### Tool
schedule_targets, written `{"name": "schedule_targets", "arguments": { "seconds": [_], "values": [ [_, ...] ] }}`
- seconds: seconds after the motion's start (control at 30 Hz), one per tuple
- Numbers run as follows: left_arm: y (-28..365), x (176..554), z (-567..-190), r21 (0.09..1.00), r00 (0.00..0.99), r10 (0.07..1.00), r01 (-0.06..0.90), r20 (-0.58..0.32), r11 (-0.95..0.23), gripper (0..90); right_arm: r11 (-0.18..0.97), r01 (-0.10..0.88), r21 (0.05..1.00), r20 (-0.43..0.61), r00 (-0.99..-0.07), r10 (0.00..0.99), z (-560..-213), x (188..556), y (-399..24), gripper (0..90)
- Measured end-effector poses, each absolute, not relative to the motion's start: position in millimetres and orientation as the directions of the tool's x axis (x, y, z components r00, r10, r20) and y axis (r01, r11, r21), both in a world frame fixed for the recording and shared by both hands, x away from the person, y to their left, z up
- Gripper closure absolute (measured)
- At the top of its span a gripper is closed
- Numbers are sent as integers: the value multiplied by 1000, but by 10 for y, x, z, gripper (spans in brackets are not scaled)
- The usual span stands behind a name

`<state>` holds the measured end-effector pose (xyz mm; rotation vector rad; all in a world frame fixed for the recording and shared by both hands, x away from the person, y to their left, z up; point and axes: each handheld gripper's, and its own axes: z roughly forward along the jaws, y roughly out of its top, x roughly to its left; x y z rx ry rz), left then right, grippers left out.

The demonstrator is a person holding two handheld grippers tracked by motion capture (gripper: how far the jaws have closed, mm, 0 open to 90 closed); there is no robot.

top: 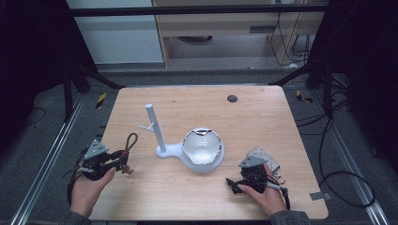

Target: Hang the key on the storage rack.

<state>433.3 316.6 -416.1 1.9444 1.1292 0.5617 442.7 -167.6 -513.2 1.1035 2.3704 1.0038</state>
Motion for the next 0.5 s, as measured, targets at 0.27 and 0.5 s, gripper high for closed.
{"name": "schedule_targets", "arguments": {
  "seconds": [0.27, 0.5],
  "values": [
    [3118, 4246, -4096, 846, 513, 858, 464, -15, -263, 657, 443, 532, 721, -4, -637, 771, -5131, 4435, -1673, 2],
    [3042, 4186, -4054, 860, 528, 849, 438, -10, -262, 657, 444, 532, 721, -5, -637, 771, -5132, 4438, -1673, 2]
  ]
}}
